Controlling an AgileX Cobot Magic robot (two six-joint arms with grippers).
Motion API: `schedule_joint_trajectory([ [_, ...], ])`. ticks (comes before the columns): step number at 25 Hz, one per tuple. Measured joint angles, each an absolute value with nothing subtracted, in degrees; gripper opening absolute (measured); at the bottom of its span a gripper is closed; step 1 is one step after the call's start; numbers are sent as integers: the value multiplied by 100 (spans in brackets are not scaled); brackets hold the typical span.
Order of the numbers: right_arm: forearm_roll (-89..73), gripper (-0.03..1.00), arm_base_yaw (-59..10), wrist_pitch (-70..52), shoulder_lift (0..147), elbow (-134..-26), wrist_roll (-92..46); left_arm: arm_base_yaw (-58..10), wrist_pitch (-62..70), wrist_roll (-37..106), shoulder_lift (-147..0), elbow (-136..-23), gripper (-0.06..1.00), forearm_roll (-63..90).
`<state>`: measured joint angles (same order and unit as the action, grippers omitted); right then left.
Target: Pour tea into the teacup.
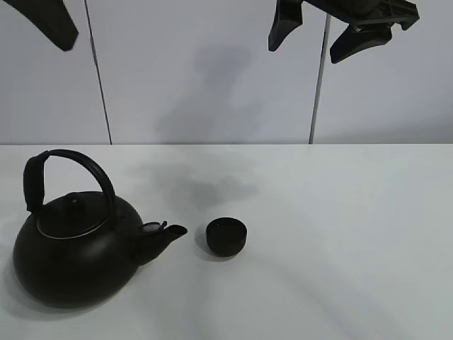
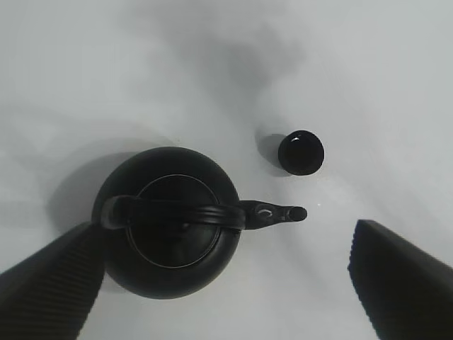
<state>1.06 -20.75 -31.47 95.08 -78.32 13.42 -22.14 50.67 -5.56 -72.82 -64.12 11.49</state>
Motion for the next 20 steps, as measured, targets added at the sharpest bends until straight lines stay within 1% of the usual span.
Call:
schedule_joint_trajectory([
  [8, 106, 58, -2075, -3147, 9508, -7832, 1342, -2214, 5248, -257, -8175, -6861, 68, 1526],
  [16, 0, 58, -2075, -3176, 9508, -7832, 1342, -2214, 5214, -201, -8243, -6874, 68, 1543],
  [20, -406, 58, -2075, -3545, 9508, -7812, 1345, -2214, 5214, -201, -8243, -6879, 68, 1543],
])
